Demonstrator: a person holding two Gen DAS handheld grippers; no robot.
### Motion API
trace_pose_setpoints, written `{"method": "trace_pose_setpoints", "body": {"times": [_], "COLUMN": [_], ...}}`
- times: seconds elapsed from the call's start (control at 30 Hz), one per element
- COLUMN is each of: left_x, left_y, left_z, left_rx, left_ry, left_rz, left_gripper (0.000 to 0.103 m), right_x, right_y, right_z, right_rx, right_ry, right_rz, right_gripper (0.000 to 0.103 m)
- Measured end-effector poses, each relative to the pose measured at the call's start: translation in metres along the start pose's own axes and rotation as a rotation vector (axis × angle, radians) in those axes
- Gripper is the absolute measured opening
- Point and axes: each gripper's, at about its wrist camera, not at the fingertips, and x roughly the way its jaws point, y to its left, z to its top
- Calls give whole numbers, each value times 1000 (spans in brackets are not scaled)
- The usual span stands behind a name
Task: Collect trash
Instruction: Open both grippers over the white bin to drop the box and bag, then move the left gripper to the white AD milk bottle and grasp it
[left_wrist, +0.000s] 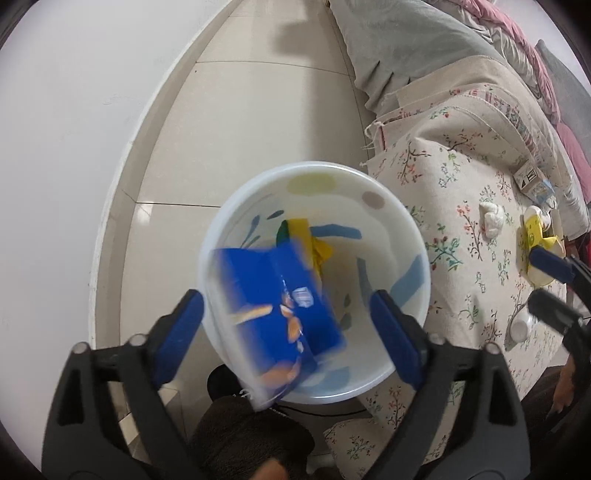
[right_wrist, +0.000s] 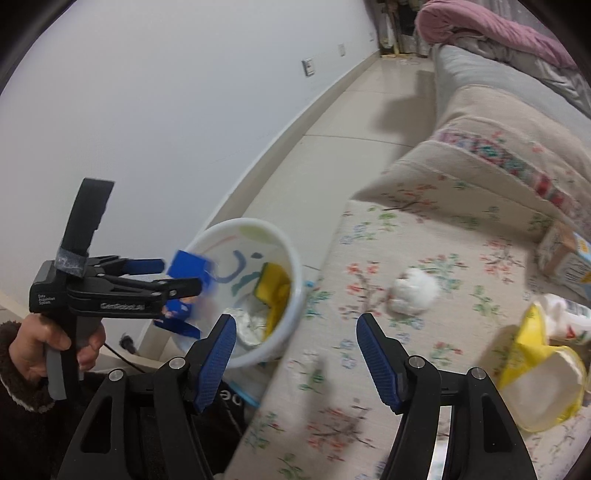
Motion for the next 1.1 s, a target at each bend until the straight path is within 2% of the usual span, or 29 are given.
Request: {"method": "trace_pose_setpoints", "body": {"times": [0.2, 0.6, 0.9, 1.1], "left_x": [1, -9, -15, -15], "left_y": [-14, -54, -97, -125], "left_z": [-2, -6, -17, -28], "left_rx": [30, 78, 138, 215], "left_ry": [4, -41, -81, -94], "left_rz": [36, 44, 25, 11], "left_gripper": [96, 101, 102, 102], "right_x": [-24, -67, -99, -112], "right_y": [-23, -72, -107, -139], "right_z": [-3, -20, -53, -86], "right_rx": [30, 118, 166, 227], "right_ry": [-32, -95, -135, -152], "right_rz": [-52, -141, -215, -271], "right_gripper": [69, 73, 76, 77]}}
